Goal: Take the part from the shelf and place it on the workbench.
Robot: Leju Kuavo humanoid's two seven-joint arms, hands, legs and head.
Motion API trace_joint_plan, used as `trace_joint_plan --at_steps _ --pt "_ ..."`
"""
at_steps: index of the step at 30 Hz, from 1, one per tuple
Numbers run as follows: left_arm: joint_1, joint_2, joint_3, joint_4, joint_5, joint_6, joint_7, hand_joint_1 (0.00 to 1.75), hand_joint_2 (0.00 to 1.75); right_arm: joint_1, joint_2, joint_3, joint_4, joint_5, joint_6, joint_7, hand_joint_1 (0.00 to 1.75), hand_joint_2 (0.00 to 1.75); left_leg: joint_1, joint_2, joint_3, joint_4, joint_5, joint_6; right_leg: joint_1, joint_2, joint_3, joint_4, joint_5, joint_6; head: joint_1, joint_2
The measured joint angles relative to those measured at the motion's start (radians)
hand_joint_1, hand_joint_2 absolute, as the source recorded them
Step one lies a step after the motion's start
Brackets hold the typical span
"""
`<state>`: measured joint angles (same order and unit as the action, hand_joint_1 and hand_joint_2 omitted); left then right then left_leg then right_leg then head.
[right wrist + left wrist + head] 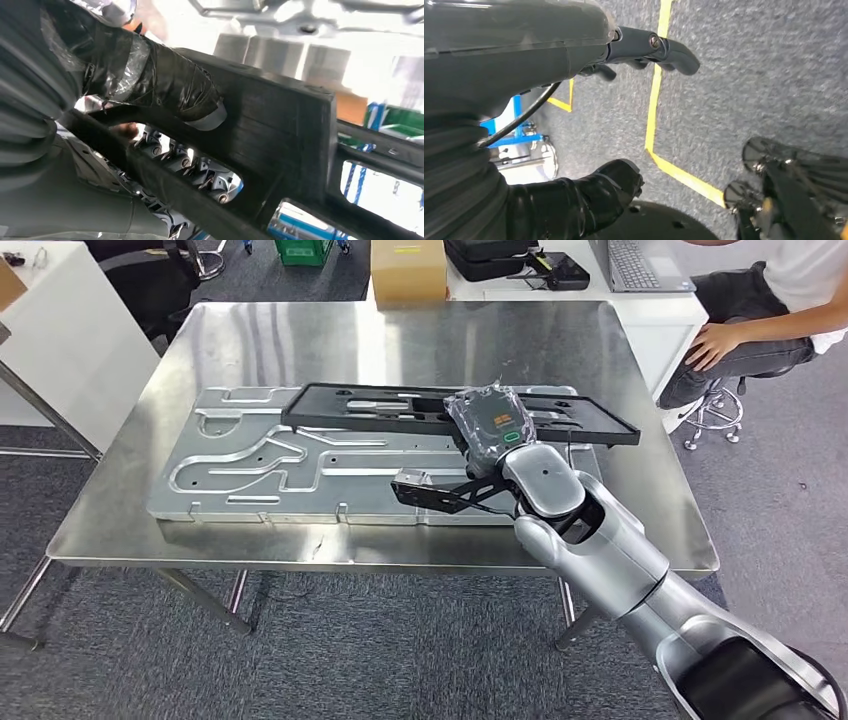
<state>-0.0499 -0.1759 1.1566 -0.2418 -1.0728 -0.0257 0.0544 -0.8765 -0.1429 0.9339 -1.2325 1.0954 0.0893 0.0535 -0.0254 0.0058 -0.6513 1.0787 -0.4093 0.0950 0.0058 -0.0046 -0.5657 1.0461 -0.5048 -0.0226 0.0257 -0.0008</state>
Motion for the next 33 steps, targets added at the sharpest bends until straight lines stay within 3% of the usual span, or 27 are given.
trace_joint_plan --at_steps 1,4,7,8,9,10,12,14,16,19,22,23,24,25,27,28,30,33 --pt "-0.002 -0.001 0.000 0.000 0.000 0.000 0.000 0.00 1.75 0.001 0.000 0.000 0.000 0.000 0.000 0.000 1.75 1.75 -0.003 -0.001 0.007 -0.018 0.001 0.002 -0.002 -0.002 0.003 -0.007 0.001 0.005 -0.001 0.000" --pt "-0.004 -0.004 0.000 0.000 0.000 0.001 0.000 0.00 1.75 -0.002 -0.001 0.000 -0.001 0.000 -0.002 -0.001 1.75 1.75 0.012 -0.001 0.052 -0.092 -0.005 -0.009 0.001 -0.002 -0.009 0.017 -0.018 0.017 0.001 0.000" --pt "-0.004 -0.005 0.000 0.000 -0.001 0.002 0.000 0.00 1.75 0.000 -0.005 0.000 0.003 0.000 -0.002 -0.001 1.75 1.75 0.019 -0.007 0.073 -0.109 -0.015 -0.021 -0.010 0.005 -0.104 0.183 -0.078 0.033 0.002 0.000" --pt "-0.004 -0.005 0.000 0.000 -0.001 0.002 0.000 0.00 1.75 0.004 -0.005 0.000 0.006 0.000 -0.001 -0.002 1.75 1.75 0.020 -0.010 0.077 -0.106 -0.021 -0.025 -0.015 0.005 -0.132 0.224 -0.081 0.039 0.002 0.000" --pt "-0.004 -0.005 0.000 0.000 -0.001 0.001 0.000 0.00 1.75 0.007 -0.006 0.000 0.007 0.000 -0.001 -0.002 1.75 1.75 0.022 -0.013 0.082 -0.099 -0.030 -0.029 -0.020 0.005 -0.145 0.230 -0.063 0.044 0.002 0.000" --pt "-0.004 -0.005 0.000 0.000 -0.001 0.001 0.000 0.00 1.75 0.009 -0.006 0.000 0.008 0.000 -0.001 -0.002 1.75 1.75 0.024 -0.017 0.087 -0.091 -0.039 -0.034 -0.024 0.005 -0.140 0.199 -0.026 0.049 0.002 0.000" --pt "-0.003 -0.007 0.000 0.000 -0.001 0.001 0.000 0.00 1.75 0.009 -0.007 0.000 0.009 0.000 -0.001 -0.002 1.75 1.75 0.028 -0.021 0.095 -0.071 -0.062 -0.045 -0.027 0.006 -0.099 0.092 0.047 0.054 0.002 0.000" --pt "-0.003 -0.007 0.000 0.000 -0.001 0.002 0.000 0.00 1.75 0.008 -0.008 0.000 0.010 0.000 -0.002 -0.002 1.75 1.75 0.029 -0.024 0.092 -0.054 -0.076 -0.057 -0.023 0.008 -0.068 0.027 0.059 0.045 0.002 0.000" --pt "-0.005 -0.008 0.000 0.000 -0.002 0.003 0.000 0.00 1.75 0.009 -0.008 0.000 0.011 0.000 -0.002 -0.002 1.75 1.75 0.028 -0.025 0.086 -0.049 -0.080 -0.067 -0.017 0.010 -0.063 0.015 0.046 0.030 0.002 0.000" --pt "-0.008 -0.009 0.000 0.000 -0.004 0.006 0.000 0.00 1.75 0.010 -0.008 0.000 0.011 0.000 -0.002 -0.001 1.75 1.75 0.031 -0.019 0.071 -0.013 -0.104 -0.082 -0.023 0.007 -0.049 0.004 0.042 0.012 0.000 0.000" --pt "-0.007 -0.009 0.000 0.000 -0.004 0.008 0.000 0.00 1.75 0.011 -0.007 0.000 0.013 0.000 -0.002 -0.001 1.75 1.75 0.037 -0.013 -0.026 0.162 -0.166 -0.094 -0.026 0.004 -0.034 -0.002 0.036 0.003 -0.001 0.000" --pt "-0.007 -0.009 0.000 0.000 -0.004 0.008 0.000 0.00 1.75 0.014 -0.007 0.000 0.015 0.000 -0.002 -0.001 1.75 1.75 0.038 -0.012 -0.063 0.213 -0.174 -0.096 -0.026 0.004 -0.031 -0.002 0.033 0.002 -0.001 0.000" --pt "-0.007 -0.009 0.000 0.000 -0.005 0.008 0.001 0.00 1.75 0.017 -0.007 0.000 0.017 0.000 -0.002 -0.002 1.75 1.75 0.039 -0.012 -0.085 0.233 -0.164 -0.096 -0.027 0.003 -0.026 -0.001 0.029 0.002 -0.001 0.000" --pt "-0.006 -0.009 0.000 0.000 -0.005 0.008 0.001 0.00 1.75 0.020 -0.007 0.000 0.019 0.000 -0.003 -0.002 1.75 1.75 0.039 -0.012 -0.088 0.214 -0.133 -0.095 -0.027 0.004 -0.020 -0.001 0.025 0.003 -0.001 0.000" --pt "-0.006 -0.009 0.000 0.000 -0.006 0.008 0.002 0.00 1.75 0.023 -0.007 0.000 0.023 0.000 -0.003 -0.002 1.75 1.75 0.039 -0.011 -0.049 0.094 -0.046 -0.091 -0.029 0.004 -0.005 -0.001 0.013 0.010 -0.001 0.000" --pt "-0.005 -0.009 0.000 0.000 -0.006 0.008 0.002 0.00 1.75 0.023 -0.008 0.000 0.025 0.000 -0.004 -0.002 1.75 1.75 0.037 -0.011 -0.023 0.034 -0.016 -0.088 -0.027 0.005 0.001 -0.001 0.008 0.015 -0.001 0.000" --pt "-0.006 -0.010 0.000 0.000 -0.005 0.007 0.002 0.00 1.75 0.024 -0.008 0.000 0.030 0.000 -0.007 -0.004 1.75 1.75 0.034 -0.012 0.006 -0.033 -0.003 -0.087 -0.023 0.005 0.002 -0.001 0.004 0.023 -0.001 0.000" --pt "-0.008 -0.012 0.002 0.000 0.000 0.005 -0.001 0.00 1.75 0.031 -0.008 0.000 0.039 0.000 -0.010 -0.008 1.75 1.75 0.033 -0.015 0.011 -0.048 -0.006 -0.090 -0.021 0.002 0.003 -0.007 0.005 0.017 -0.001 0.000"
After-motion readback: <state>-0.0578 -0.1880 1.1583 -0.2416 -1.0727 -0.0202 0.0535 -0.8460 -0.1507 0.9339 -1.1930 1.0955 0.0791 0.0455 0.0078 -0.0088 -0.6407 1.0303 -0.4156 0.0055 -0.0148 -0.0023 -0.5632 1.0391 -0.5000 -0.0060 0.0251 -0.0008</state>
